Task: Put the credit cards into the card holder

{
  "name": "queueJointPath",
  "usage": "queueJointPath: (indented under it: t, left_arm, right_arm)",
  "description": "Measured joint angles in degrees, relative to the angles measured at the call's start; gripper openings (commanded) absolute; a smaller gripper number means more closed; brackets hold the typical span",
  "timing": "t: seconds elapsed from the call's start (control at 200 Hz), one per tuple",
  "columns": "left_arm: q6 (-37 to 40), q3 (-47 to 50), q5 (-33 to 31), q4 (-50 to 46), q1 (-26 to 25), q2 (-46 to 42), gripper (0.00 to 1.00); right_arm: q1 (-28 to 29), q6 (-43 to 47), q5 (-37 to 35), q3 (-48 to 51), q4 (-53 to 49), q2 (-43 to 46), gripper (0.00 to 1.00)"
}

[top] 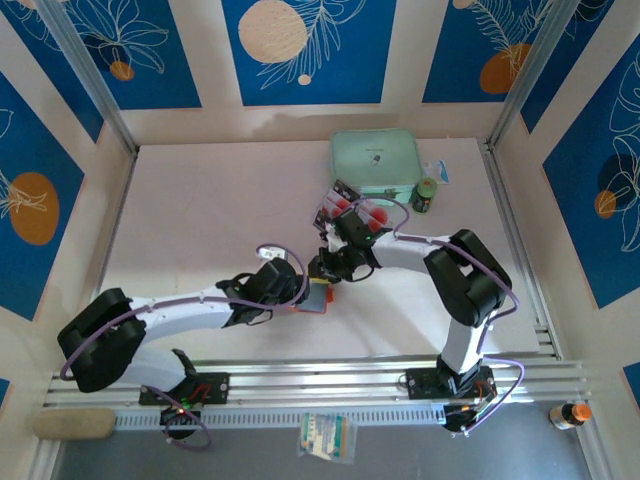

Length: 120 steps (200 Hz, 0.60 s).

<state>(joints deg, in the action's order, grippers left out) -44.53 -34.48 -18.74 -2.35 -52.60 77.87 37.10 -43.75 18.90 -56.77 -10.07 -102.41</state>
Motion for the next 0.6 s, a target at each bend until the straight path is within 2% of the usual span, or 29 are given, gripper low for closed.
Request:
queueJointPath:
  t: [0.205,0.6]
  left_arm:
    - [2.12,-0.44,0.00,-1.01,0.00,1.66,0.93]
    - [6.10,-2.56,-0.39,-3.13,0.09,4.09,0.95]
  right_arm:
    - [0.07,1.97,-4.50,-0.07,-4.35,1.62,0.00]
    - [0.52,3.23,-7.56,-0.09,-6.47,0.63,0.00]
